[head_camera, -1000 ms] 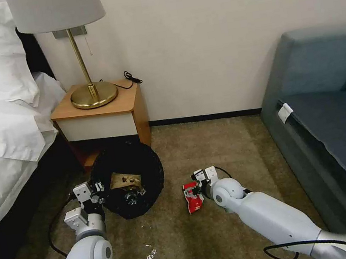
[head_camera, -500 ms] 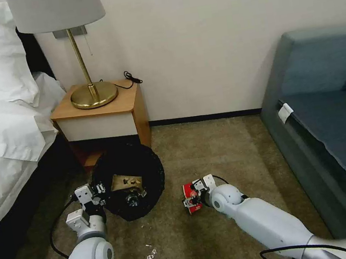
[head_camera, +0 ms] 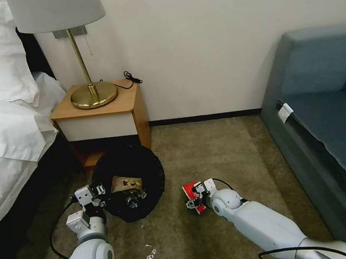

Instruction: Pick up the trash bin, then pick up the garbage on the floor and place it into the trash bin.

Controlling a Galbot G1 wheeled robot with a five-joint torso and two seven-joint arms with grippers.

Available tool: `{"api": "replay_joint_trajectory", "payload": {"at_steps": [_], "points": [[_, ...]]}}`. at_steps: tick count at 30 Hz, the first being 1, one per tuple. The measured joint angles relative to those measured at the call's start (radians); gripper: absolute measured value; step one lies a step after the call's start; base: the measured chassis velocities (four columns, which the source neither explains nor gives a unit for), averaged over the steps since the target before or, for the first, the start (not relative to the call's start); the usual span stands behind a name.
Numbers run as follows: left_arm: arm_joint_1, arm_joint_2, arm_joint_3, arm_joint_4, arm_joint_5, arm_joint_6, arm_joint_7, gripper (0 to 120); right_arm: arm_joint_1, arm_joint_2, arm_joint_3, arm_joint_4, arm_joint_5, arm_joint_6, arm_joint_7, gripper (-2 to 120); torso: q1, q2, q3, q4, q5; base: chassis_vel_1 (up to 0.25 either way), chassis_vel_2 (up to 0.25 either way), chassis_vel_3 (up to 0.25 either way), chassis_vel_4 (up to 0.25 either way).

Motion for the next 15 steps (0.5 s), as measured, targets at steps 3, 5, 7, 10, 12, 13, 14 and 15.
{"api": "replay_joint_trajectory", "payload": {"at_steps": [3,5,7,10,12,13,14,15], "points": [[-0.002,0.000,0.000,-0.001,0.000,0.000,-0.001,4,-0.001,-0.003,0.002,-0.005,-0.007,0.010,-0.004,70,0.000,0.000,0.000,0.0000,0.0000,0.000,0.000,0.000,0.000],[-0.003,-0.001,0.000,-0.001,0.000,0.000,-0.001,4,-0.004,-0.004,0.004,-0.010,-0.016,0.024,-0.007,59,0.000,0.000,0.000,0.0000,0.0000,0.000,0.000,0.000,0.000],[-0.002,0.000,0.000,-0.001,0.000,0.000,-0.001,4,-0.004,-0.004,0.004,-0.015,-0.023,0.034,-0.009,52,0.000,0.000,0.000,0.0000,0.0000,0.000,0.000,0.000,0.000],[-0.003,0.001,-0.002,-0.001,-0.002,0.000,-0.001,4,-0.004,-0.003,0.004,-0.019,-0.029,0.045,-0.010,42,0.000,0.000,0.000,0.0000,0.0000,0.000,0.000,0.000,0.000],[-0.003,0.002,-0.003,-0.001,-0.002,0.000,-0.002,4,-0.003,-0.002,0.004,-0.021,-0.032,0.049,-0.011,35,0.000,0.000,0.000,0.0000,0.0000,0.000,0.000,0.000,0.000],[-0.003,0.002,-0.003,-0.001,-0.002,0.000,-0.002,4,-0.002,-0.002,0.004,-0.021,-0.034,0.050,-0.011,32,0.000,0.000,0.000,0.0000,0.0000,0.000,0.000,0.000,0.000],[-0.004,0.003,-0.003,-0.001,-0.003,0.000,-0.002,4,0.000,-0.001,0.005,-0.022,-0.036,0.054,-0.011,24,0.000,0.000,0.000,0.0000,0.0000,0.000,0.000,0.000,0.000],[-0.004,0.003,-0.003,-0.001,-0.003,0.000,-0.002,4,0.000,-0.001,0.005,-0.022,-0.036,0.054,-0.011,24,0.000,0.000,0.000,0.0000,0.0000,0.000,0.000,0.000,0.000]]}}
